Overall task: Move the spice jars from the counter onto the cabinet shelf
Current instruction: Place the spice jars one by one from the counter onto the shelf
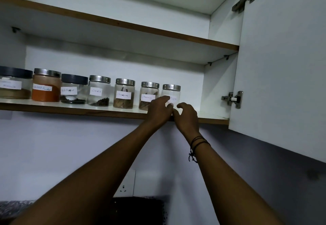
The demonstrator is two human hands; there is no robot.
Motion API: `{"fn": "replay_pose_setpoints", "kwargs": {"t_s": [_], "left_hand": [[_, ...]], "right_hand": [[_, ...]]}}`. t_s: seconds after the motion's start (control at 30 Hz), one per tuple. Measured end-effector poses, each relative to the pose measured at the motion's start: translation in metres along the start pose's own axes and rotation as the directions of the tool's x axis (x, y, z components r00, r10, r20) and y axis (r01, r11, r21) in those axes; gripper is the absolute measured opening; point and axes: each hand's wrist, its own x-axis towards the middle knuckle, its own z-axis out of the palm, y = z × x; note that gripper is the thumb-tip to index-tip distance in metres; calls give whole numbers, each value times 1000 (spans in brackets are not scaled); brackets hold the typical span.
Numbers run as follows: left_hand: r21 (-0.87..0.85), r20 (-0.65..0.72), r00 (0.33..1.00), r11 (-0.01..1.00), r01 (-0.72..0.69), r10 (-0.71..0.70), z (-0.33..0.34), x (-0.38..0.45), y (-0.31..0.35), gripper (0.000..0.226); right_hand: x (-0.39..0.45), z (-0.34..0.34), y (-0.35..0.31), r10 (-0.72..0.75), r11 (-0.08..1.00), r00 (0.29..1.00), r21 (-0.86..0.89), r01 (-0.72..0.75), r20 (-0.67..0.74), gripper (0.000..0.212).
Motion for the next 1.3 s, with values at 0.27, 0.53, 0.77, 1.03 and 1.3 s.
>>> {"fn": "replay_pose_setpoints", "kwargs": {"t_s": [0.27,0.53,0.77,1.03,1.3], "left_hand": [[-152,90,972,967,-202,217,8,-104,1,29],[-271,456,888,942,200,-57,66,-293,-19,38],[-80,805,578,942,326,-132,119,-497,-29,41],[30,923,354,944,327,-152,156,-579,-33,53],[68,850,372,777,626,-374,166,-584,-29,59]], "right_hand": [[-103,-22,21,-143,988,989,52,145,-35,22],[-292,-27,99,85,993,980,-90,-70,178,26],[-499,-50,168,354,902,891,-354,-246,285,16],[-596,-54,218,547,786,728,-551,-278,413,72],[-616,-51,224,632,741,745,-447,-501,213,68]]}}
